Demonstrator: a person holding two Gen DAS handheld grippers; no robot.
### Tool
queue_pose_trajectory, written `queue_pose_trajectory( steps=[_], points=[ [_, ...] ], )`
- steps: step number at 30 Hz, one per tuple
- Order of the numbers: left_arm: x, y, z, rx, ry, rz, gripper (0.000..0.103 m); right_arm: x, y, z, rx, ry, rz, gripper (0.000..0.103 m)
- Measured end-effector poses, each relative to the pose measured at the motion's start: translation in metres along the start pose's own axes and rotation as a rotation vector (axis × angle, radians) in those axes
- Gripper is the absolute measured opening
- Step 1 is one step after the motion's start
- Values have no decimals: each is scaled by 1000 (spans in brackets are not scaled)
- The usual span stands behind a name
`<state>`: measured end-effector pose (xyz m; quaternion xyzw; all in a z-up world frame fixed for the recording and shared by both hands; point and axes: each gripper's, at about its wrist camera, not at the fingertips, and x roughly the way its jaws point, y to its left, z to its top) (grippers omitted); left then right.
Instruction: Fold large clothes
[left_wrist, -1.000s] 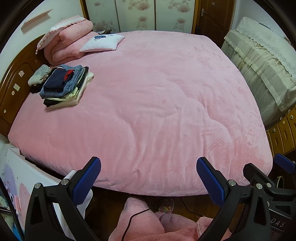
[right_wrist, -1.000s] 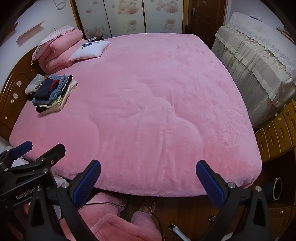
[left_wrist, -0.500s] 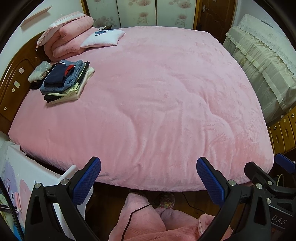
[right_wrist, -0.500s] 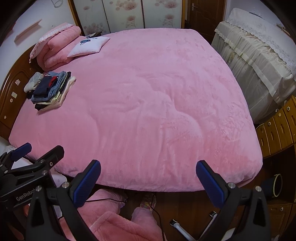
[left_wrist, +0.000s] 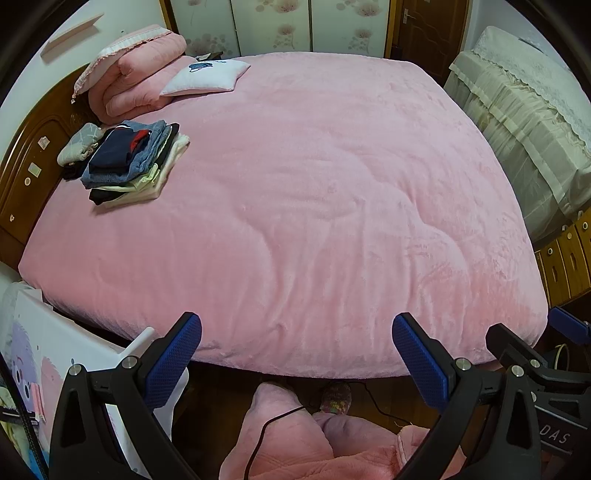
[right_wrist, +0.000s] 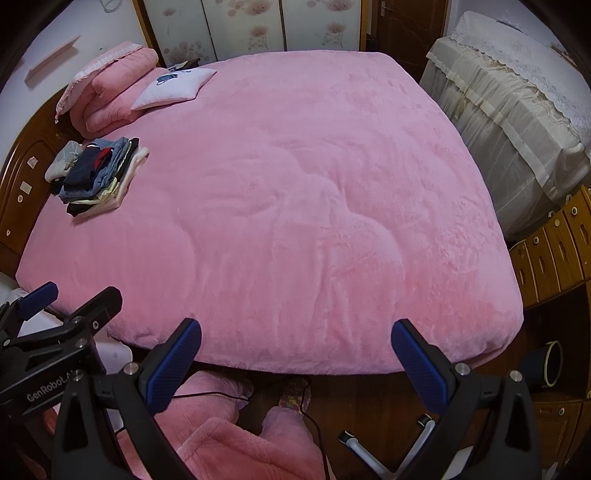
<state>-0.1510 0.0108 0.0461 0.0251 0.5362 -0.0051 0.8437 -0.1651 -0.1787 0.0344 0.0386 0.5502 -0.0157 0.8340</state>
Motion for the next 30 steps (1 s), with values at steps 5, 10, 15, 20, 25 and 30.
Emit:
queue_pose_trajectory(
  steps=[5,10,15,20,25,30],
  points=[
    [1,1,-3,4,1,4,102,0,1,0,-3,4,-1,103],
    [0,4,-5,7,-8,11,102,1,5,0,-14,1,2,103],
    [1,12,-6,-14,-9,12,102,1,10,1,-38,-8,5,103],
    [0,15,-3,-13,-23,14,102,-1,13,7,-30,-23,-1,103],
    [-6,24,0,-16,-52,25,102,-1,19,15,-22,-39,-3,103],
    [-10,33,6,-40,-75,25,102,-1,30,21,-44,-51,-6,103]
  ],
)
